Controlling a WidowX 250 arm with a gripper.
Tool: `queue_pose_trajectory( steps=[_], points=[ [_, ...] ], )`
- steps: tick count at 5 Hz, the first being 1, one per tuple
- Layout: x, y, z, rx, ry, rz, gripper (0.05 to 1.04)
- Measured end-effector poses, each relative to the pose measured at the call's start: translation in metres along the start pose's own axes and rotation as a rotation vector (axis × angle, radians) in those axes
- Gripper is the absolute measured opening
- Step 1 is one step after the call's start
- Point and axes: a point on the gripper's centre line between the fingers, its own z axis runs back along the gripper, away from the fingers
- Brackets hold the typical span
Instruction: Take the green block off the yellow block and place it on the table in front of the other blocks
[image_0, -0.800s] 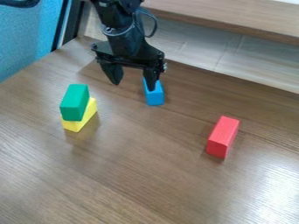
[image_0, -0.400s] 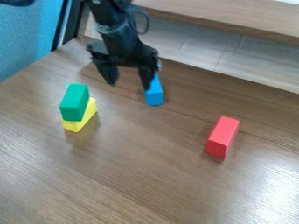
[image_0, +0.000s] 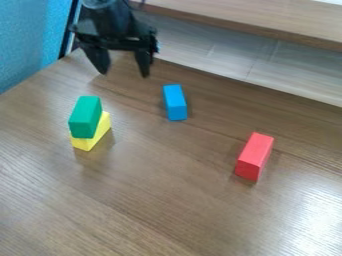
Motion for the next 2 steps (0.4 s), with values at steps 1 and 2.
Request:
queue_pose_trajectory(
  steps=[1,2],
  points=[
    [-0.001,0.019,0.002,0.031,0.014,0.057,1.000],
    [-0.010,0.041,0.002,0.053,0.012,0.120,1.000]
  ],
)
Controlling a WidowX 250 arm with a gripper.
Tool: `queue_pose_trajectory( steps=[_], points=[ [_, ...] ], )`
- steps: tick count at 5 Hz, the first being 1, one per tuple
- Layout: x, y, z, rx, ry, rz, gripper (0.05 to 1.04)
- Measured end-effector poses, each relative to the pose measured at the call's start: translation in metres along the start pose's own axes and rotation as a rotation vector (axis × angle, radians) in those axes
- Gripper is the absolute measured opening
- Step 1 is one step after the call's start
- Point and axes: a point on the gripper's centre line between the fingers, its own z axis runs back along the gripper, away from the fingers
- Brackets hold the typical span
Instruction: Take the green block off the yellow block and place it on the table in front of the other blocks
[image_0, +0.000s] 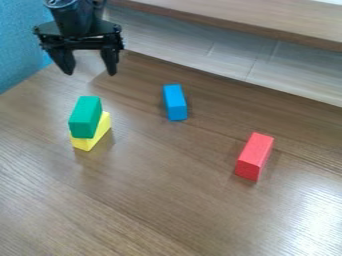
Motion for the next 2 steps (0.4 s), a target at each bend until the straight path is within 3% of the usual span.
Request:
queue_pose_trajectory(
  steps=[2],
  points=[
    [-0.020,0.021,-0.029,0.006,0.065,0.078,1.000]
  ],
)
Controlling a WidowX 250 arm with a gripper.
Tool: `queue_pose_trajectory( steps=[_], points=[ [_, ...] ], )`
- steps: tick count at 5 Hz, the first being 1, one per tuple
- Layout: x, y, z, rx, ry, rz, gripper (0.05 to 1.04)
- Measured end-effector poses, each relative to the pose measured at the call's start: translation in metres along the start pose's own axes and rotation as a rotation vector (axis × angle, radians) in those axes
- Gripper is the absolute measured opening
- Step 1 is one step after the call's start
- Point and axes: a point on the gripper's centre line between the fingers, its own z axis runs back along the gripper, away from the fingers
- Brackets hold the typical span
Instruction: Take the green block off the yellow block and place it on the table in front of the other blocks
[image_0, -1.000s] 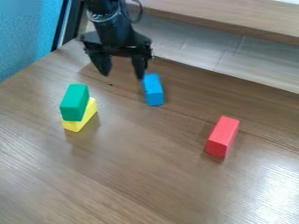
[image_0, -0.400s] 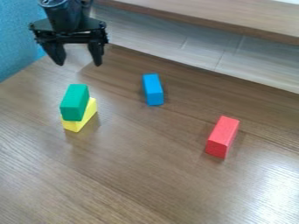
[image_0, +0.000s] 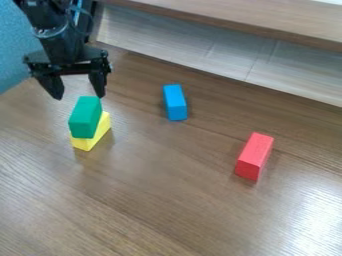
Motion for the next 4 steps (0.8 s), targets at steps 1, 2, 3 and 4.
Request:
queue_pose_trajectory(
  steps=[1,2,3,4],
  points=[
    [-0.005,0.003,-0.013,0.005,0.021,0.025,1.000],
    [-0.007,0.003,-0.021,0.007,0.030,0.032,1.000],
    [-0.013,0.006,-0.029,0.021,0.051,0.048,1.000],
    [-0.018,0.009,-0.037,0.039,0.061,0.056,0.947]
  ],
)
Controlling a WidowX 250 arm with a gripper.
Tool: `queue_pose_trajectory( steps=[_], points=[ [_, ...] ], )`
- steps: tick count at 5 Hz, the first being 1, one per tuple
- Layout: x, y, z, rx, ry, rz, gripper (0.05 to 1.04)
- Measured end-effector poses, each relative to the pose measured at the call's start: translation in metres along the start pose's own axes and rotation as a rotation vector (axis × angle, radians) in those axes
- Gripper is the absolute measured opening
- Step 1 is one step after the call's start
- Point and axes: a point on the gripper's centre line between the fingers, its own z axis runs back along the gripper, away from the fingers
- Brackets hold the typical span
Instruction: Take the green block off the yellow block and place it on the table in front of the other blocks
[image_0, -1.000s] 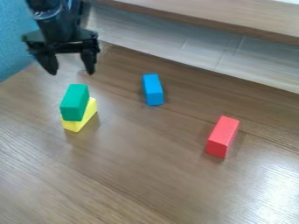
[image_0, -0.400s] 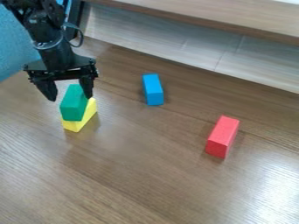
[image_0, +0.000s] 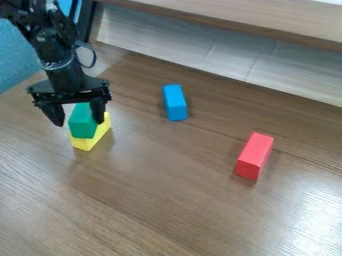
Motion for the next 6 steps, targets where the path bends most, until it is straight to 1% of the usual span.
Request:
queue_pose_trajectory(
  steps=[1,2,3,4,5,6],
  points=[
    [-0.003,0.002,-0.003,0.013,-0.008,0.034,0.634],
    [-0.005,-0.004,-0.001,-0.005,-0.016,0.031,0.593],
    [0.000,-0.040,0.029,-0.079,-0.109,-0.077,0.593],
    [-0.007,-0.076,0.048,-0.158,-0.140,-0.194,0.593],
    [-0.022,-0.108,0.053,-0.219,-0.127,-0.306,0.593],
    [-0.043,-0.123,0.049,-0.254,-0.096,-0.385,0.593]
  ],
)
